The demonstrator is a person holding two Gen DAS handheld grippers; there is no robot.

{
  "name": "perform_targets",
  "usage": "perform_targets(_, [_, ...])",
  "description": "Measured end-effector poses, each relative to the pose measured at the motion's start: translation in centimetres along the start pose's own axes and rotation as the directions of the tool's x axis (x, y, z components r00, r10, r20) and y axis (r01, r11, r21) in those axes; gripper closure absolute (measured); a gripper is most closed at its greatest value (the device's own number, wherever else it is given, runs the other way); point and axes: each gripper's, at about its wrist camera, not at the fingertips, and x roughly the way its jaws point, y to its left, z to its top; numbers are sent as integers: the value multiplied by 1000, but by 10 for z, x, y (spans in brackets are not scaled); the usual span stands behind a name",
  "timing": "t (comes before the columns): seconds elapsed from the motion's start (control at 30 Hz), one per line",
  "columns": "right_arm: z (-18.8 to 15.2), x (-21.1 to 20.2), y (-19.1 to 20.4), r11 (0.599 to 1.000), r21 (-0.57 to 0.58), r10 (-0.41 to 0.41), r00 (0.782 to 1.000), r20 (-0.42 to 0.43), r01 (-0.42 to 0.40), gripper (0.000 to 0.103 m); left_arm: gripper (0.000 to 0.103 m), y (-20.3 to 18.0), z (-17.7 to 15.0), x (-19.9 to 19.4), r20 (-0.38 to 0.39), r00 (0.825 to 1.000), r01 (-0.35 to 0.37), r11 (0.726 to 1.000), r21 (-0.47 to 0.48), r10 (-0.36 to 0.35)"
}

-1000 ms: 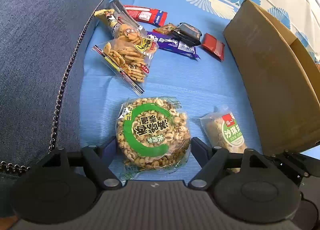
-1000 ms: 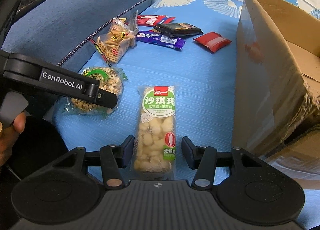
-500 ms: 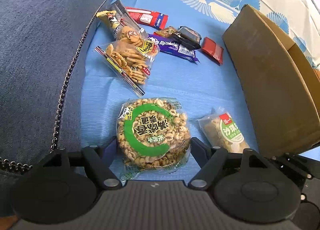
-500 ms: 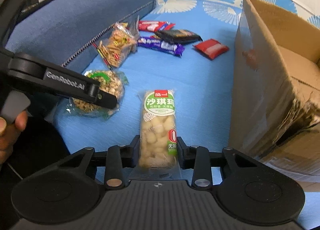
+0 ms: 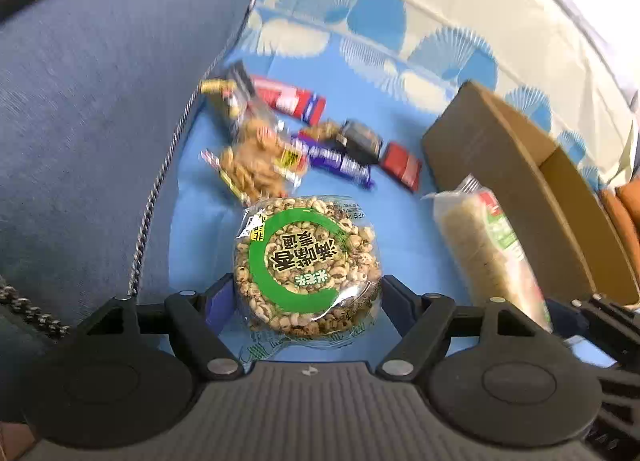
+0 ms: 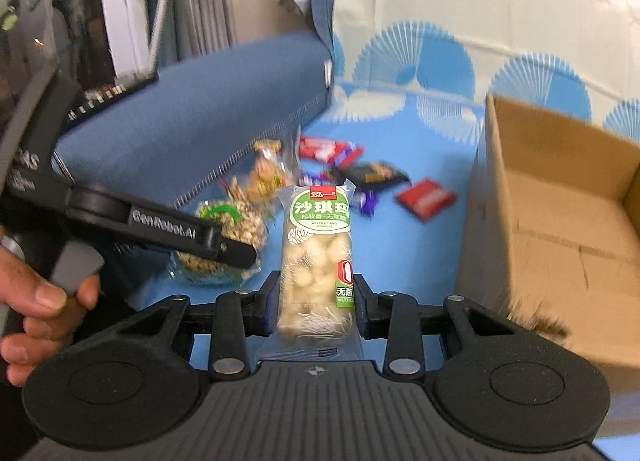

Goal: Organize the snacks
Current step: 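Carry both packs over the box and open both grippers to drop them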

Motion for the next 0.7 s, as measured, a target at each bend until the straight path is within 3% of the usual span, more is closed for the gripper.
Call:
perform_targets(0.37, [22,-47,-15,999,-38,-1,986,165,8,65,22,-9,1,-33,183,983,40,999,-18,-36])
perform_targets(0.57, [31,-58,-38,999,37,-36,977,212,29,65,22,-10,6,-40,193,979,92,990,-107,-70])
perform_targets(0.7, [39,-66,-60,991,122,-85,967,241,56,65,22,-35,17,-36,180,978,124,988,-94,-105])
